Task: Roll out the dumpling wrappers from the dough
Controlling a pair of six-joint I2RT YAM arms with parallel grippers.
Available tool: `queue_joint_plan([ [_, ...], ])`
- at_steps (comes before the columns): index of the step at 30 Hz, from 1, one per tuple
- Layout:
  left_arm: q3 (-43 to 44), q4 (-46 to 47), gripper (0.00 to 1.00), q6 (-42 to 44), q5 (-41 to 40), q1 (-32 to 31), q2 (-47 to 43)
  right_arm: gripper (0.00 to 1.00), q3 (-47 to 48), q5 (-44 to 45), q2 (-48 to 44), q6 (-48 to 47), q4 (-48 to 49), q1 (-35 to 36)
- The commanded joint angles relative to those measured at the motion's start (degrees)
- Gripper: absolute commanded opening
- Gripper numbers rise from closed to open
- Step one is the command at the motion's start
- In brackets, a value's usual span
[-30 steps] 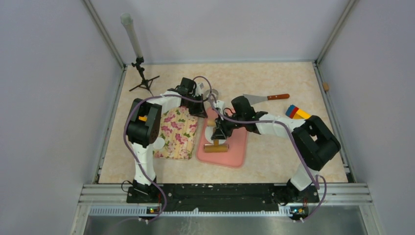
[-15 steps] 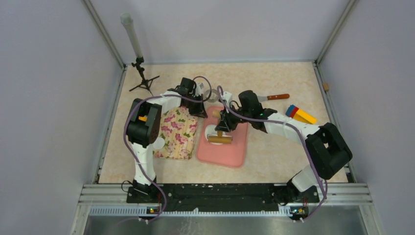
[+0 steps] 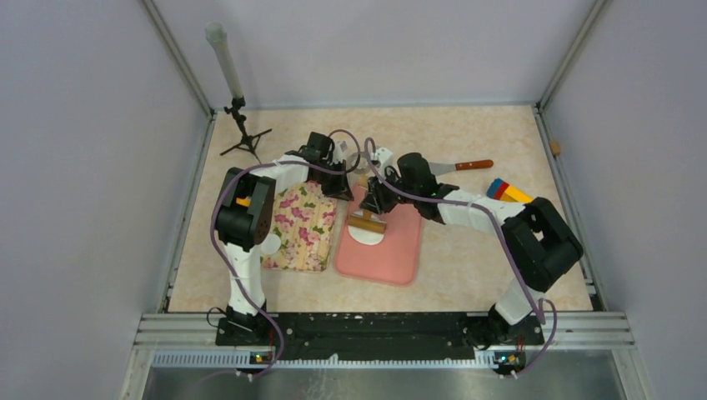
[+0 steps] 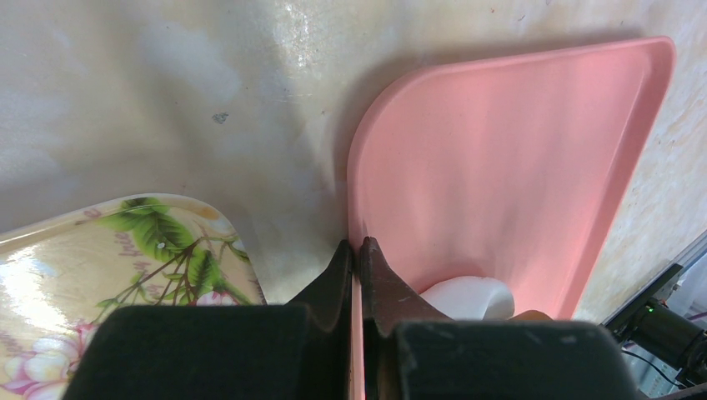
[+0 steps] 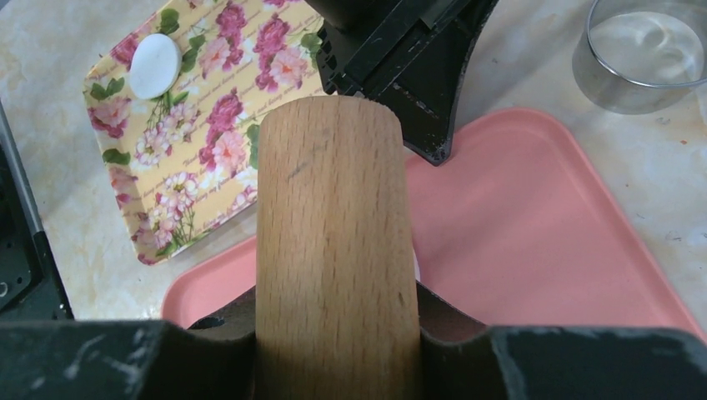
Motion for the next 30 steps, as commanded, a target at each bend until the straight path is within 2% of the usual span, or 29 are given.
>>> queue_joint_plan([
  [1, -2.44, -4.46, 0.00, 0.88, -1.98, 0.25, -0.59, 0.00, -1.20, 4.38, 0.72, -4.62, 0.20, 1.06],
  [9, -2.53, -4.46, 0.00, 0.80, -1.89, 0.40, -0.79, 0.00, -5.01, 3.08, 0.56, -8.96, -6.81, 1.39],
  [30, -2.65, -4.37, 0.00, 0.80, -2.07, 0.42, -0.91, 0.00, -4.46, -5.76, 2.46, -17.79, -21.20, 1.87],
])
